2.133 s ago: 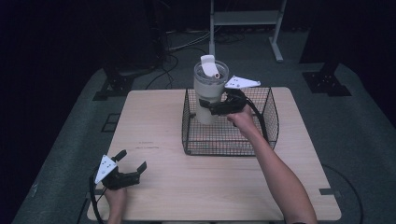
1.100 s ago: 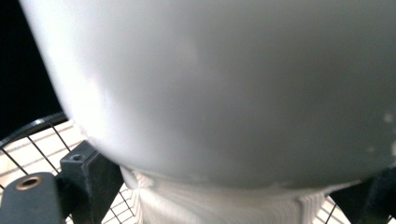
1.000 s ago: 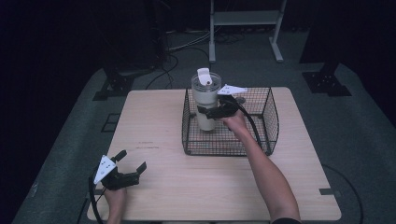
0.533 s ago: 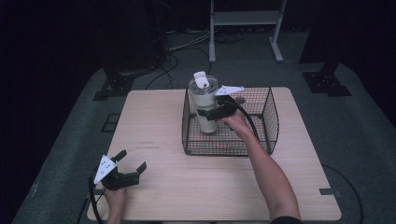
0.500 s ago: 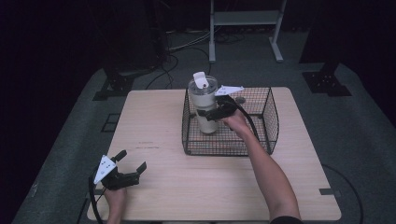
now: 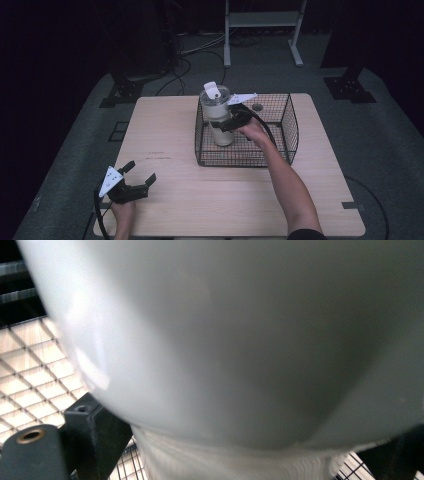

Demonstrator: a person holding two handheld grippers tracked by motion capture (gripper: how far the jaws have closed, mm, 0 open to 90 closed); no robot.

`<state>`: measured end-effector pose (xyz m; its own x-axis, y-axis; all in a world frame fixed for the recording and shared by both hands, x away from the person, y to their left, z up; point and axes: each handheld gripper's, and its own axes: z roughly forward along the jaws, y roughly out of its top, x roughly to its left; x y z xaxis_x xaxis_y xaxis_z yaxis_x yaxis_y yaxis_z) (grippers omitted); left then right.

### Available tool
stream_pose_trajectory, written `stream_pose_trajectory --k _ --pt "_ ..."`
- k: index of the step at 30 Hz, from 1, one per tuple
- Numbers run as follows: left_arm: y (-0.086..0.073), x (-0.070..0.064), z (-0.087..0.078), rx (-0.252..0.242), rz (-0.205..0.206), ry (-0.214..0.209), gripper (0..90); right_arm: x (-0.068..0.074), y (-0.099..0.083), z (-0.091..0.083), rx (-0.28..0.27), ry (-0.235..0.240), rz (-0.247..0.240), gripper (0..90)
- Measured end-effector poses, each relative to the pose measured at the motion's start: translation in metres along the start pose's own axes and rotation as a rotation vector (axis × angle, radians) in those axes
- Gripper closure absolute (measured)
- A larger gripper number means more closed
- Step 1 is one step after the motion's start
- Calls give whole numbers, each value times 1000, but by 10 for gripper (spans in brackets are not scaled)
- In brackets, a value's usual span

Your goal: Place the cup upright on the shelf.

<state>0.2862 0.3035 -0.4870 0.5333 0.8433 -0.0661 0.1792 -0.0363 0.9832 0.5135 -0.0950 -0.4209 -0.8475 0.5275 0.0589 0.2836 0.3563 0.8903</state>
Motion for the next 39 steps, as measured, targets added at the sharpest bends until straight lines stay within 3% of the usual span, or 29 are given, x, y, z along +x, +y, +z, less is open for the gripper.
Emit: stream_pose_trajectory --k 4,11,14,23,39 --pt "0 -1 0 1 0 1 0 2 -2 0 -12 15 -27 93" --pt "0 -1 0 0 1 0 0 -4 -8 -5 -33 39 -17 90" --pt "0 -1 0 5 7 1 0 -6 -11 -9 -31 53 -42 90" --pt "0 -1 0 8 9 2 0 -4 -15 -12 -40 49 -63 90" --pt "0 -2 2 12 14 4 0 -6 -19 -19 -31 60 -53 88"
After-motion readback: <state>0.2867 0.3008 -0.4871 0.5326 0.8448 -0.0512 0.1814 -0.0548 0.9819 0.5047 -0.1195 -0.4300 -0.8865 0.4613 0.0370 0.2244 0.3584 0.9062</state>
